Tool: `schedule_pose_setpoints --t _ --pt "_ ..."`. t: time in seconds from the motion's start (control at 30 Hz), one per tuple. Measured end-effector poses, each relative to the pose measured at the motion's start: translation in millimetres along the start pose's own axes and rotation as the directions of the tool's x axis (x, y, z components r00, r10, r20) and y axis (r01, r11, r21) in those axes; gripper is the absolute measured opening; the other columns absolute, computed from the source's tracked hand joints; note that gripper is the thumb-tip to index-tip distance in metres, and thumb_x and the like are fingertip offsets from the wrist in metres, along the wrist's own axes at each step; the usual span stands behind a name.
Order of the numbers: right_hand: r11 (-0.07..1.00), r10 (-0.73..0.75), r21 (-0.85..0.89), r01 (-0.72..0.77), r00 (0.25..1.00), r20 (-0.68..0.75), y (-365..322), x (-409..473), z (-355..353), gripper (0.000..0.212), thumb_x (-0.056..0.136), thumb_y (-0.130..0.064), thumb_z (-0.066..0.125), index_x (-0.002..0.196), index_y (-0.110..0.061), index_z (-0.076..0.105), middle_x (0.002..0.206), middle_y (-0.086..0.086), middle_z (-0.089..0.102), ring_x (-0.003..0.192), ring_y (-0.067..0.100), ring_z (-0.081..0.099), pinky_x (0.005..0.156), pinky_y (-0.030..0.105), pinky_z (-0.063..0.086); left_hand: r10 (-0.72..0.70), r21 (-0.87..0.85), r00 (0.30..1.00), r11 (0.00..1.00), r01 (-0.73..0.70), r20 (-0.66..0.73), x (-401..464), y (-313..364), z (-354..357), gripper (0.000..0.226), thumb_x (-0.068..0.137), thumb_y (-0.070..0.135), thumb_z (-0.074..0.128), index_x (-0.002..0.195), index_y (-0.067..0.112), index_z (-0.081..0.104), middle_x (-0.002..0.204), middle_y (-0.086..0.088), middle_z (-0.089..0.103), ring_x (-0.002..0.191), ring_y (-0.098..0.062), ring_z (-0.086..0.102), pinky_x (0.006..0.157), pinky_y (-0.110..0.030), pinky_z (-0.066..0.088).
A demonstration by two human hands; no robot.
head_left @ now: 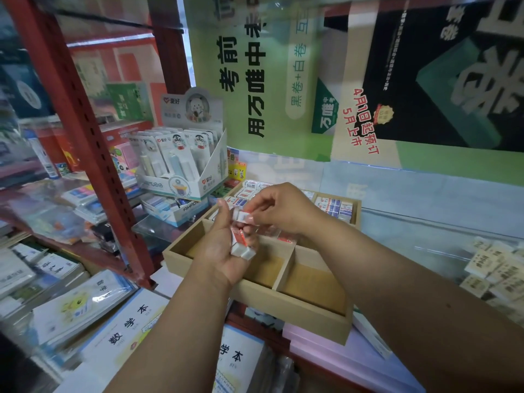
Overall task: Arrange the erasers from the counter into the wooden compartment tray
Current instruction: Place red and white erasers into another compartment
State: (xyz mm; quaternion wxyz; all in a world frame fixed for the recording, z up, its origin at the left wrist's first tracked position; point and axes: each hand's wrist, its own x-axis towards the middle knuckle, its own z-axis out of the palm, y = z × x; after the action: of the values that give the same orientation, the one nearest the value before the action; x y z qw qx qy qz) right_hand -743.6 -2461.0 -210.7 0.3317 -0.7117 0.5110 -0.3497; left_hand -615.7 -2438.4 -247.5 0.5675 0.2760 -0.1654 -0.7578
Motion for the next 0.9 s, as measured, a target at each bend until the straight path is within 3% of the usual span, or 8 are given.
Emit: schedule_pose_setpoints --t 0.1,0.17,0.27,0.43,0.6,0.77,0.83,0.9 --pt "0.999 0.054 0.011 -0.052 0.982 -0.183 12.5 8.1 -19.7 0.011 0.074 -0.012 0.08 0.081 -0.015 0.072 0.077 -0.003 0.069 0.071 0.012 0.065 0.067 0.025 0.054 -0.033 -0.082 0.999 0.996 0.032 -0.001 -0.1 4.0 -6.5 0.012 0.081 0.019 0.052 0.088 0.012 0.057 0.068 -0.003 0.048 0.056 -0.015 0.046 0.047 -0.019 0.041" --pt "0.985 0.096 -0.11 -0.13 0.958 -0.269 23.6 12.0 -34.9 0.009 0.073 -0.015 0.08 0.079 -0.013 0.073 0.081 -0.001 0.07 0.073 0.014 0.065 0.068 0.025 0.052 -0.019 -0.135 1.0 0.991 0.02 0.002 -1.0 4.3 -8.3 0.031 0.066 0.006 0.043 0.094 0.008 0.055 0.069 -0.008 0.05 0.059 -0.018 0.046 0.053 -0.023 0.044" --pt "0.875 0.143 -0.418 -0.243 0.956 -0.256 36.6 12.3 -46.9 0.01 0.072 -0.016 0.079 0.08 -0.012 0.075 0.087 0.001 0.072 0.082 0.016 0.063 0.071 0.025 0.047 -0.005 -0.155 1.0 0.988 0.003 -0.015 -1.2 4.1 -8.4 0.041 0.059 -0.001 0.036 0.094 0.009 0.054 0.072 -0.01 0.051 0.064 -0.02 0.047 0.061 -0.028 0.044" --pt "0.761 0.072 -0.619 -0.195 0.973 -0.219 46.6 13.0 -33.4 0.005 0.078 -0.016 0.072 0.08 -0.012 0.069 0.093 0.005 0.067 0.09 0.022 0.06 0.069 0.026 0.041 0.002 -0.134 1.0 0.991 -0.005 -0.023 -2.9 4.3 -6.5 0.047 0.062 -0.01 0.038 0.101 0.011 0.053 0.079 -0.009 0.051 0.07 -0.018 0.048 0.079 -0.033 0.045" --pt "0.703 0.001 -0.692 -0.165 0.973 -0.231 53.0 22.3 -25.0 0.009 0.079 -0.016 0.07 0.083 -0.008 0.068 0.097 0.009 0.059 0.088 0.026 0.059 0.067 0.027 0.038 0.011 -0.108 1.0 0.994 -0.011 -0.002 -5.2 4.9 -3.6 0.041 0.076 -0.01 0.048 0.113 0.007 0.054 0.088 -0.014 0.058 0.076 -0.025 0.061 0.067 -0.044 0.057" --pt "0.682 0.019 -0.714 -0.158 0.98 -0.198 49.9 26.4 -26.2 0.014 0.079 -0.019 0.073 0.085 -0.007 0.069 0.098 0.009 0.063 0.091 0.027 0.059 0.068 0.027 0.037 -0.004 -0.17 0.999 0.985 0.009 0.031 -3.7 4.1 -6.6 0.051 0.073 0.0 0.059 0.124 -0.001 0.054 0.11 -0.028 0.067 0.127 -0.031 0.05 0.114 -0.038 0.032" --pt "0.685 0.043 -0.711 -0.161 0.983 -0.18 48.9 27.1 -27.9 0.016 0.079 -0.02 0.073 0.086 -0.006 0.07 0.098 0.01 0.064 0.091 0.026 0.06 0.069 0.026 0.038 -0.005 -0.176 0.999 0.984 0.011 0.034 -5.0 2.9 -4.8 0.042 0.08 0.003 0.059 0.121 -0.001 0.055 0.113 -0.027 0.066 0.124 -0.032 0.054 0.111 -0.036 0.038" --pt "0.696 0.063 -0.698 -0.168 0.983 -0.173 49.1 25.7 -30.6 0.017 0.079 -0.02 0.074 0.086 -0.005 0.071 0.097 0.011 0.066 0.091 0.027 0.061 0.068 0.026 0.038 -0.002 -0.141 0.999 0.99 0.007 0.033 -8.8 1.6 -1.2 0.022 0.091 0.007 0.054 0.111 -0.001 0.058 0.1 -0.025 0.069 0.096 -0.031 0.068 0.088 -0.034 0.056"
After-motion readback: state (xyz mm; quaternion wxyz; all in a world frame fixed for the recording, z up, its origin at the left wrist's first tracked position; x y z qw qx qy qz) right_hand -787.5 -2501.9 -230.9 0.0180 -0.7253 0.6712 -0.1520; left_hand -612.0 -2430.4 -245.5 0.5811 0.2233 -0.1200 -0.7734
